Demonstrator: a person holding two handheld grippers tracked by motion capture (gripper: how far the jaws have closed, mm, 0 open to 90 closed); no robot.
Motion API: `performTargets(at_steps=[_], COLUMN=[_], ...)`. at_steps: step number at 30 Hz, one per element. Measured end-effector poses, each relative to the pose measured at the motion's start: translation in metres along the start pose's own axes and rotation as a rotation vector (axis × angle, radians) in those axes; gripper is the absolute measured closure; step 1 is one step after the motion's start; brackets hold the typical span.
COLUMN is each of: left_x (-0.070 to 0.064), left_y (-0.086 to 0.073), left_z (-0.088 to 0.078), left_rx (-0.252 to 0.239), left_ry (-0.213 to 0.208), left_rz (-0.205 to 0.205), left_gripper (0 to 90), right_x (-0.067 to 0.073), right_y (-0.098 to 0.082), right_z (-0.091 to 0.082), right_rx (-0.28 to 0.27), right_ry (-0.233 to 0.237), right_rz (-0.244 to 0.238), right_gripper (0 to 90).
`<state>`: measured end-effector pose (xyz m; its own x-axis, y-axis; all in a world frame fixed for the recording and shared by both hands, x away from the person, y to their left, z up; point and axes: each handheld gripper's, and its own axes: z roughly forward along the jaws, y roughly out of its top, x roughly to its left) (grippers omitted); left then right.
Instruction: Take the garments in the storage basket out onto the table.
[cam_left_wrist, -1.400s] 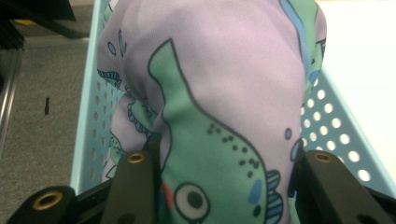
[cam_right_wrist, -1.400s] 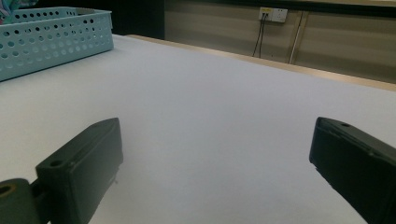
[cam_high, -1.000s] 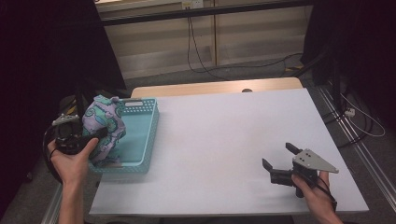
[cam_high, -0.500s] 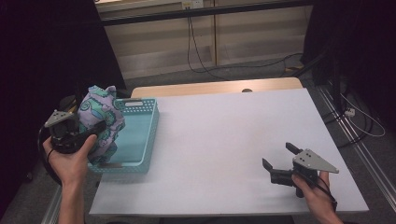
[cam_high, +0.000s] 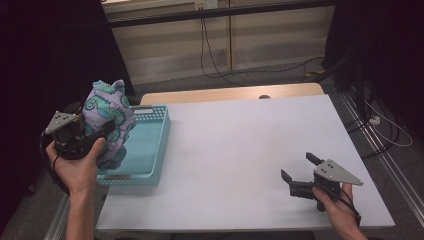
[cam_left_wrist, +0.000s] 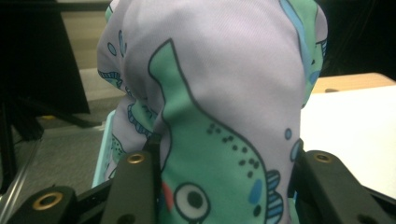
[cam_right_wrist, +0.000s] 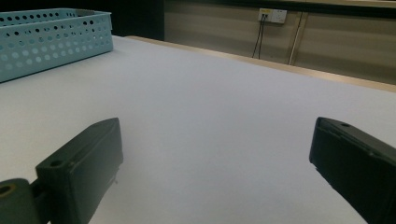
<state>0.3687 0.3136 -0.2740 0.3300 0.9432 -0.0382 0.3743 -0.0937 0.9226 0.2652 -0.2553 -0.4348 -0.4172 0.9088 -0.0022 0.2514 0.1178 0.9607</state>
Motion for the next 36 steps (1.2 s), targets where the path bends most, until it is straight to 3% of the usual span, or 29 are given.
performTargets(at_steps=[16, 21, 24, 26, 30, 36], left_x=[-0.011, -0.012, -0.012, -0.015, -0.021, -0.025], left_y=[0.011, 0.015, 0.016, 0.017, 0.021, 0.028], left_z=[0.009, 0.008, 0.008, 0.006, 0.007, 0.011], left_rx=[-0.155, -0.252, -0.281, -0.338, -0.367, -0.405], left_ry=[-0.043, -0.044, -0.048, -0.054, -0.050, -0.053], left_rz=[-0.003, -0.013, -0.018, -0.025, 0.003, 0.006], left_gripper=[55.3, 55.1, 55.0, 54.8, 54.5, 54.4], right_x=[0.000, 0.000, 0.000, 0.000, 0.000, 0.000], right_y=[0.000, 0.000, 0.000, 0.000, 0.000, 0.000], right_z=[0.001, 0.001, 0.001, 0.001, 0.002, 0.001], right_rx=[0.000, 0.000, 0.000, 0.000, 0.003, 0.003], right_ry=[0.002, 0.003, 0.002, 0.003, 0.003, 0.003], right_rz=[-0.002, 0.000, 0.000, -0.001, 0.001, 0.003], right_gripper=[2.7, 2.7, 2.8, 2.7, 2.8, 2.8])
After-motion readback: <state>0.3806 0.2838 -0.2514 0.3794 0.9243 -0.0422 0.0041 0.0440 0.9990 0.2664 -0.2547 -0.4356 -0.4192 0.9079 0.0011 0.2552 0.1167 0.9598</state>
